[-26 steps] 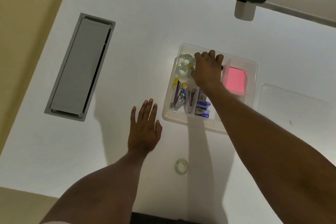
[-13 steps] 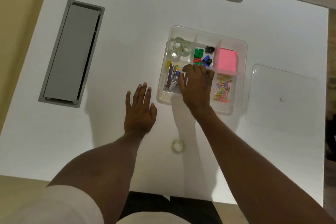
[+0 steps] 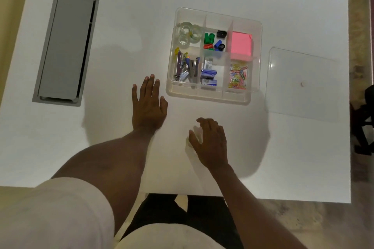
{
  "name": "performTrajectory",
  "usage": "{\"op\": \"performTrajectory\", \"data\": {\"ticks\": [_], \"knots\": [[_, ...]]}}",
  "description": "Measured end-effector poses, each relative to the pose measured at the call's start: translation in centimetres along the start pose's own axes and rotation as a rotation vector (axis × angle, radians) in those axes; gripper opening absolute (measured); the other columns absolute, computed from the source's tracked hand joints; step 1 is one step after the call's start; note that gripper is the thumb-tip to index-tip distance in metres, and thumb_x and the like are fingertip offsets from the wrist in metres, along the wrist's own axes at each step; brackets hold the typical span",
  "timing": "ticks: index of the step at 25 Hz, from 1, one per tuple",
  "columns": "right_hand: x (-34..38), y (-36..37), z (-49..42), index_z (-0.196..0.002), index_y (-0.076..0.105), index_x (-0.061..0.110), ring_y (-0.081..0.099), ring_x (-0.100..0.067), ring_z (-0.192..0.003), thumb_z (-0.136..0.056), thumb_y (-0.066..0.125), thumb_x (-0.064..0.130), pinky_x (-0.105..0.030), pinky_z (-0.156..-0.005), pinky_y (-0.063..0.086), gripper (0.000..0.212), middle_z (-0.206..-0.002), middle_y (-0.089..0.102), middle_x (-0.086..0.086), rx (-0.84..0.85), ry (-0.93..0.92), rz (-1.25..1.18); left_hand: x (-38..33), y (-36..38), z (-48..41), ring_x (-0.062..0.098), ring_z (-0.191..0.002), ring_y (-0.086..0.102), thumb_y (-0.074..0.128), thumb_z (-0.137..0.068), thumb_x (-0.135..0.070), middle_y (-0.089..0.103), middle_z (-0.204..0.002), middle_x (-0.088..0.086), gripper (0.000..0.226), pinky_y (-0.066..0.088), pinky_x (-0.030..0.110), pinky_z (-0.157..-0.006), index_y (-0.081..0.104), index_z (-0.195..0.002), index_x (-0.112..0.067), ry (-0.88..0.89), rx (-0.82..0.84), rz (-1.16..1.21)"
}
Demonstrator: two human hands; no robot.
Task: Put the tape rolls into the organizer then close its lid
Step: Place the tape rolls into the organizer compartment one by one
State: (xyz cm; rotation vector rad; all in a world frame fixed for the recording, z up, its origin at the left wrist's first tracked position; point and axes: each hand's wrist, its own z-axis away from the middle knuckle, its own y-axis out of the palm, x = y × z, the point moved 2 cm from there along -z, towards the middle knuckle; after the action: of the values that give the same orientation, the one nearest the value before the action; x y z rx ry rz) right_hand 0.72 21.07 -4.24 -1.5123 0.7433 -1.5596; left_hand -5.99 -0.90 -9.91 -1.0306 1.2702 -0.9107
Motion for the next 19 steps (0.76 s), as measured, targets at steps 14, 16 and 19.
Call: {"op": "performTrajectory", "data": {"ticks": [14,16,19], "knots": [[-1.1,1.8,2.8,-0.126,0.056,0.021,0.056,-0.019,-0.102,-0.082,0.071,0.046,-0.034,-0.084,0.055,0.052,-0.12,0.056,-0.001,0.098,-0.067,0.153,-0.1,0.1,0.2,0.023,-0.164,0.02,0.035,-0.107,-0.036,0.027,-0.175,0.007,0.06,0.013,0.058,-0.133,0.032,-0.163,-0.015,-0.005,-0.013,0.021],[-0.6,1.5,1.3,-0.126,0.057,0.019,0.057,-0.02,-0.101,-0.083,0.071,0.046,-0.032,-0.085,0.055,0.053,-0.12,0.057,-0.003,0.089,-0.089,0.116,-0.1,0.0,0.2,0.023,-0.165,0.019,0.035,-0.108,-0.037,0.026,-0.175,0.006,0.06,0.013,0.058,-0.133,0.031,-0.163,-0.016,-0.007,-0.007,0.026],[0.6,0.3,-2.2,-0.129,0.056,0.017,0.057,-0.021,-0.109,-0.085,0.07,0.047,-0.031,-0.092,0.052,0.055,-0.125,0.058,-0.005,0.035,-0.095,0.035,0.1,0.1,0.2,0.023,-0.165,0.019,0.035,-0.108,-0.038,0.025,-0.175,0.006,0.06,0.013,0.058,-0.133,0.03,-0.164,-0.016,0.001,-0.004,0.021]]}}
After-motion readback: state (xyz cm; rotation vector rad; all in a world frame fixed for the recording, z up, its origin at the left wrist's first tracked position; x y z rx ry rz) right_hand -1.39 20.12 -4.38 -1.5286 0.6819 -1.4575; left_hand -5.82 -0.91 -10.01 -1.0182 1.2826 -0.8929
